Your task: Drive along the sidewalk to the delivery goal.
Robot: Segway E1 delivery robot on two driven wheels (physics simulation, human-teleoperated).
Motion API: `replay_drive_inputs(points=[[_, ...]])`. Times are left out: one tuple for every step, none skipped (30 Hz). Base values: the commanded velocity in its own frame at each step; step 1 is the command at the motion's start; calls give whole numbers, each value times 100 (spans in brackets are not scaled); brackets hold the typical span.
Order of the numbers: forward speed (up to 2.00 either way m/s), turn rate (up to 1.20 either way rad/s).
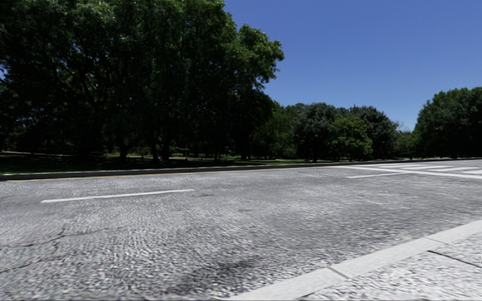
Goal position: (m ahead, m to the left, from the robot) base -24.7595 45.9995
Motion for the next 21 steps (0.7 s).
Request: replay_drive_inputs(points=[[-109, 65], [-109, 65], [-109, 66], [-109, 66], [-109, 66], [-109, 66], [-109, 66], [-109, 66], [-109, 66], [-109, 66], [-109, 66], [-109, 66], [-109, 66], [-109, 67], [-109, 68], [-109, 69], [-109, 70], [-109, 72], [-109, 72], [-109, 78], [-109, 80]])
